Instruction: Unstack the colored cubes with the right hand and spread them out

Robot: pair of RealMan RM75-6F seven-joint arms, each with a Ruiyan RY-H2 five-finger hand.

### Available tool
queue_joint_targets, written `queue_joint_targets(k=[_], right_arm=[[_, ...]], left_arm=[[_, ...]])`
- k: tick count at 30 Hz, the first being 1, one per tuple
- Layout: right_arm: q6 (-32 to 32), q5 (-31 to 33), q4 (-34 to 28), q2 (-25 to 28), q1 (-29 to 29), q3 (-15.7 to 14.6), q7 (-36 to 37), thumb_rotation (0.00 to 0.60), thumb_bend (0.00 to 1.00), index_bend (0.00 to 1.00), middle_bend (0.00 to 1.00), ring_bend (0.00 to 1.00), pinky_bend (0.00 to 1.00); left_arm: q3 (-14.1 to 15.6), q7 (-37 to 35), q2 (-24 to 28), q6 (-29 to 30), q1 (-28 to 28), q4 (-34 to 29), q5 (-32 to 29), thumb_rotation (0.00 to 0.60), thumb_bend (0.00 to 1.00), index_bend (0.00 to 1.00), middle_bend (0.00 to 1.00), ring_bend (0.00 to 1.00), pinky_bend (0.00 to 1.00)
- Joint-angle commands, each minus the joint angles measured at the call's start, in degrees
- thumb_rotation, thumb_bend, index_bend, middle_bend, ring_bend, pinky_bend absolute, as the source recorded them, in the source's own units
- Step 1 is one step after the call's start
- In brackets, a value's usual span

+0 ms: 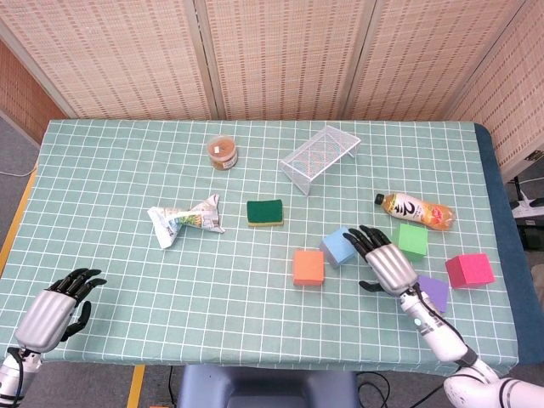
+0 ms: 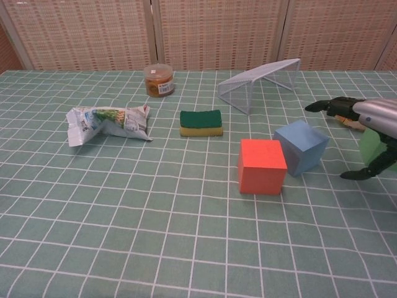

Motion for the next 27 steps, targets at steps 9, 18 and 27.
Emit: queue_joint_targets(k=[9,18,27], right_arm=[[-6.2,5.5,5.1,-4.8,4.2,3.0,-2.8,0.6,0.05,0.09,0.07,0.0,0.11],[-3.6,3.4,11.2,-8.5,5.3,3.2,3.2,0.6,0.05,0.26,0.35,0.17,0.23],[3.4,1.1,15.9,-8.3,3.3,2.7,5.1,0.6,0.07,0.54,0.55,0.57,0.62]], left_arm=[[0.0,0.1,0.0,0.0,0.0,0.0,0.0,0.6,0.67,0.28,0.2,0.17,0.43],[0.1,0.3,-0.1,-0.3,-0.1,0.0,0.0,0.6,0.67,0.28,0.2,0.17,0.43],[0.2,0.4,-0.1,-0.2,-0.1,0.0,0.2,0.6,0.68,0.28,0.2,0.17,0.43]])
